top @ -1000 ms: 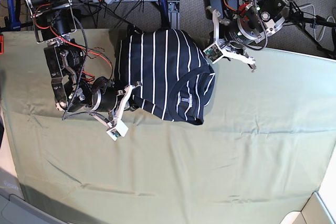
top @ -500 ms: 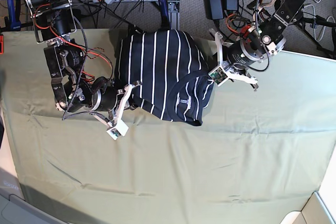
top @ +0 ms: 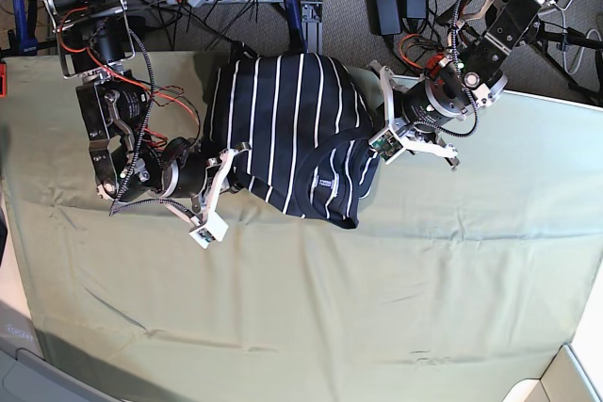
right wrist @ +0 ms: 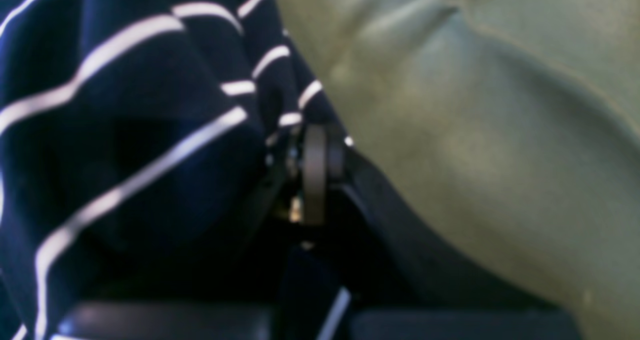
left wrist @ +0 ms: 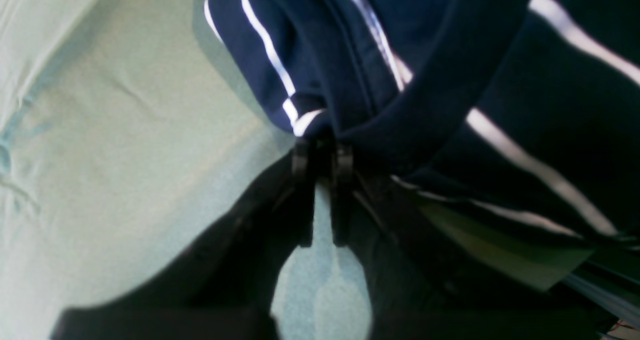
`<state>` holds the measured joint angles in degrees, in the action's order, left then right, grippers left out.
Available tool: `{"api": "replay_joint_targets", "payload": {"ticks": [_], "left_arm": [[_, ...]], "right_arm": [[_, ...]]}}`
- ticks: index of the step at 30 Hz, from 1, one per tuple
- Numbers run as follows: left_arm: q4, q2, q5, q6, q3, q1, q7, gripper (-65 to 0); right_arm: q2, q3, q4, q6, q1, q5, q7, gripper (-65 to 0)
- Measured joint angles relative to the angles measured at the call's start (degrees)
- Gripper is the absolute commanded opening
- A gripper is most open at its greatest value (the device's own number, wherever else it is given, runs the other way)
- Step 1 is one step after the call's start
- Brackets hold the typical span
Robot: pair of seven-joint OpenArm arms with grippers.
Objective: Fold the T-shirt properly
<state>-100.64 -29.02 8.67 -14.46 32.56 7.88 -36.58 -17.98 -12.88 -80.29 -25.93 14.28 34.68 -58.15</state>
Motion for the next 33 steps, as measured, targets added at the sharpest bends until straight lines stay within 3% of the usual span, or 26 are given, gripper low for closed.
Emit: {"api": "replay_joint_targets", "payload": {"ticks": [9, 14, 20, 27, 33], "left_arm": [[1.5, 0.5, -0.3, -0.2, 0.0, -4.3, -1.5, -59.6], [5.8, 2.4, -0.5, -0.2, 0.1, -9.0, -2.0, -59.6], [3.1, -0.2, -0.5, 2.4, -3.7, -11.4, -5.4, -59.6], [-7.9, -6.5, 0.3, 3.3, -8.2, -4.7, -7.4, -59.7], [-18.0, -7.6, 0.1, 3.3, -9.7, 5.7, -7.3, -59.7]], "right_arm": [[-0.2, 0.0, 0.0, 0.0, 0.2, 1.8, -2.1, -65.0], [-2.3, 0.0, -0.1, 0.0, 0.2, 3.9, -2.4, -65.0], [-4.1, 0.1, -0.1, 0.0, 0.1, 3.9, -2.1, -65.0], [-4.2, 0.1, -0.1, 0.0, -0.1, 3.2, -0.1, -65.0], [-4.3, 0.1, 0.0, 0.0, 0.9, -0.5, 3.4, -65.0]]}}
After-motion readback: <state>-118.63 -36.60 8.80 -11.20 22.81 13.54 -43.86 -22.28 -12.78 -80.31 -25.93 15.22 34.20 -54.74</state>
